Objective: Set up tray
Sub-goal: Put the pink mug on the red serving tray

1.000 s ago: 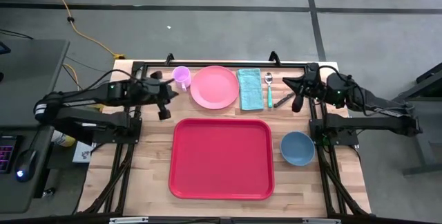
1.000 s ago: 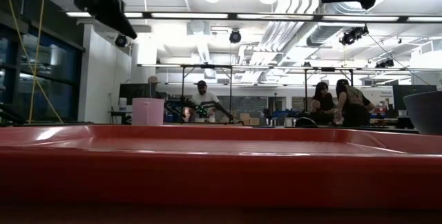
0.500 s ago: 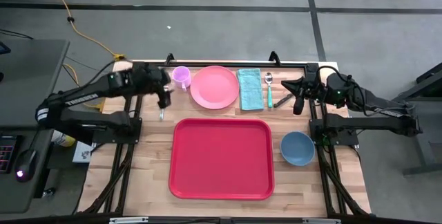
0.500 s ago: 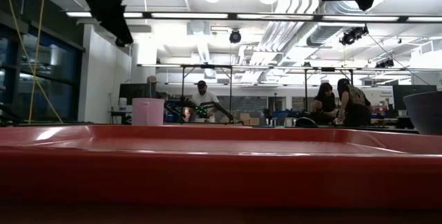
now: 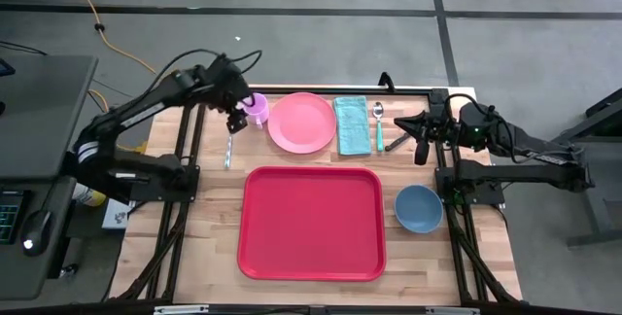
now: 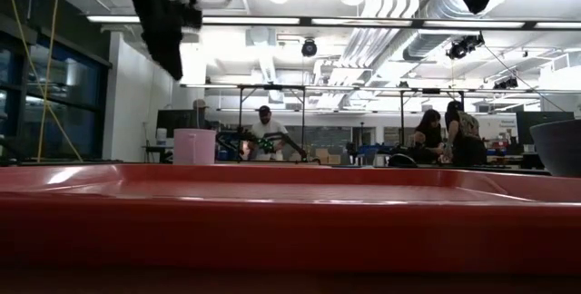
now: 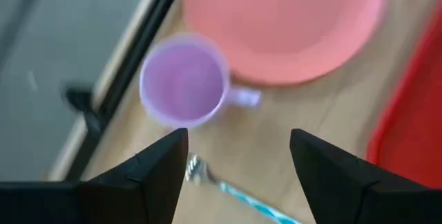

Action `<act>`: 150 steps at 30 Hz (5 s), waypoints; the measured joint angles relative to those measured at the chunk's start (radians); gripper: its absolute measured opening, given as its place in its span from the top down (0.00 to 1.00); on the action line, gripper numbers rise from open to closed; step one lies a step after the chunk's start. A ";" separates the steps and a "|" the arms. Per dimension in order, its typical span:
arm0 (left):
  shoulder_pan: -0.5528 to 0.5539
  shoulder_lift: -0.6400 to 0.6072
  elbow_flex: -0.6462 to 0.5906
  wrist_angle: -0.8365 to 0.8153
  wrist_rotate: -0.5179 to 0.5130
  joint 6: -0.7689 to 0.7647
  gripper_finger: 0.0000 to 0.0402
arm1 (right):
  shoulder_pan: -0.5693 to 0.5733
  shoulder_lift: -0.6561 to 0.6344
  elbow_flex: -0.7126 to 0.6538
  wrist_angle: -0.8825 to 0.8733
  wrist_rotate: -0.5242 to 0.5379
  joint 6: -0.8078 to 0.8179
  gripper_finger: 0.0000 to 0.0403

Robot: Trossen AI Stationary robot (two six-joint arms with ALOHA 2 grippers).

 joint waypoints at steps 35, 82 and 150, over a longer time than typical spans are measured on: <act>0.176 0.492 0.184 0.031 -0.056 -0.175 0.41 | 0.000 0.000 0.000 0.001 -0.050 0.018 1.00; 0.198 0.565 0.180 0.072 0.016 -0.018 0.94 | 0.001 0.000 0.001 0.002 -0.053 0.055 1.00; -0.103 0.651 0.731 0.435 0.447 -0.439 0.95 | -0.058 0.681 0.414 0.079 -0.009 -0.262 0.48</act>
